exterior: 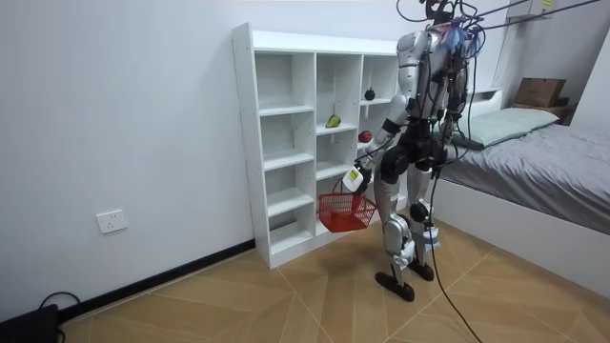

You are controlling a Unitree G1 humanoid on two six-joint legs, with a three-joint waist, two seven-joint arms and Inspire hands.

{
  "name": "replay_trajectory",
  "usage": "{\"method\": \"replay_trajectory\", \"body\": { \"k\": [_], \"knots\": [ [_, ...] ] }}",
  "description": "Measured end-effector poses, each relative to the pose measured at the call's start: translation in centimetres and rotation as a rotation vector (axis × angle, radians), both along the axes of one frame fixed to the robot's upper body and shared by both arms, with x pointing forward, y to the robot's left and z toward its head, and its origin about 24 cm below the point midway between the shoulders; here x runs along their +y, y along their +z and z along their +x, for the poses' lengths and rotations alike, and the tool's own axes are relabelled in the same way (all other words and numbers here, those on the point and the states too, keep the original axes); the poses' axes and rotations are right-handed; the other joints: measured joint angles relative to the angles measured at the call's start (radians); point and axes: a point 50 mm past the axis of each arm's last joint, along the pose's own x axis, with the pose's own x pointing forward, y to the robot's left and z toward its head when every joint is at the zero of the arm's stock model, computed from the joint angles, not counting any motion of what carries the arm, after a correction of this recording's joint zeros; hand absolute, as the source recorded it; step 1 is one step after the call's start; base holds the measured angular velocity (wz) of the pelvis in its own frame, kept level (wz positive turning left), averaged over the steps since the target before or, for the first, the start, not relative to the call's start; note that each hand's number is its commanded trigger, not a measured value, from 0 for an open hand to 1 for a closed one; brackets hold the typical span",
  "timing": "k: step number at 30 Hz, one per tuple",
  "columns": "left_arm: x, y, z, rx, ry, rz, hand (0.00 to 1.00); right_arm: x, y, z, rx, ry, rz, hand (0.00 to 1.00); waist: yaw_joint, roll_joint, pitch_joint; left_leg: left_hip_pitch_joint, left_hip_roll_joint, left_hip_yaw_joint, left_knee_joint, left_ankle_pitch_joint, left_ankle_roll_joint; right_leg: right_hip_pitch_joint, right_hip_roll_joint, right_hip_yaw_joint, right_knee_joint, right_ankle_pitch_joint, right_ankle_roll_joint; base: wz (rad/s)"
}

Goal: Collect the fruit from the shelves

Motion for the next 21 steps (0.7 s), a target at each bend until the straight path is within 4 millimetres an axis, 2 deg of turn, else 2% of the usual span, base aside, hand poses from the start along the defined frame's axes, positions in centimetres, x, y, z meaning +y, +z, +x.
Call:
{"method": "replay_trajectory", "body": {
  "k": [5, 6, 8, 15, 21],
  "knots": [
    [0.0, -0.1, -0.2, 0.012, -0.001, -0.009, 1.0, 0.0, 0.0, -0.1, -0.009, -0.002, -0.006, 0.0, 0.001, 0.0, -0.0004, -0.006, -0.001, 0.0, 0.0, 0.0, 0.0, -0.006, 0.0, 0.0, 0.0, 0.0, 0.0, 0.0],
    [0.0, -0.1, -0.2, 0.012, -0.002, -0.01, 1.0, 0.0, 0.0, -0.1, -0.009, -0.003, -0.008, 0.0, 0.0, -0.003, -0.0033, -0.01, -0.001, 0.0, 0.001, 0.0, 0.0, -0.008, 0.0, -0.001, 0.0, 0.0, 0.0, 0.0],
    [0.0, -0.1, -0.2, 0.013, -0.005, -0.014, 1.0, 0.0, 0.0, -0.3, -0.007, -0.007, -0.014, 0.0, -0.002, -0.003, -0.0037, -0.011, -0.001, -0.002, 0.005, 0.0, 0.0, -0.007, -0.002, -0.006, 0.0, 0.001, 0.0, 0.02],
    [0.3, 0.0, -0.3, 0.016, -0.01, -0.01, 1.0, -0.1, 0.1, -0.3, -0.016, -0.024, -0.036, 0.0, 0.0, -0.003, -0.0024, -0.008, 0.0, -0.002, 0.006, 0.0, 0.0, -0.005, -0.003, -0.005, 0.001, 0.001, 0.0, 0.0],
    [0.4, 0.0, -0.3, 0.014, -0.011, -0.007, 1.0, -0.1, 0.5, 1.4, -0.105, -0.025, -0.03, 0.0, 0.002, -0.001, 0.0009, -0.013, 0.004, 0.001, 0.004, 0.0, 0.0, -0.016, -0.001, 0.003, -0.001, 0.002, 0.002, -0.02]
  ]
}}
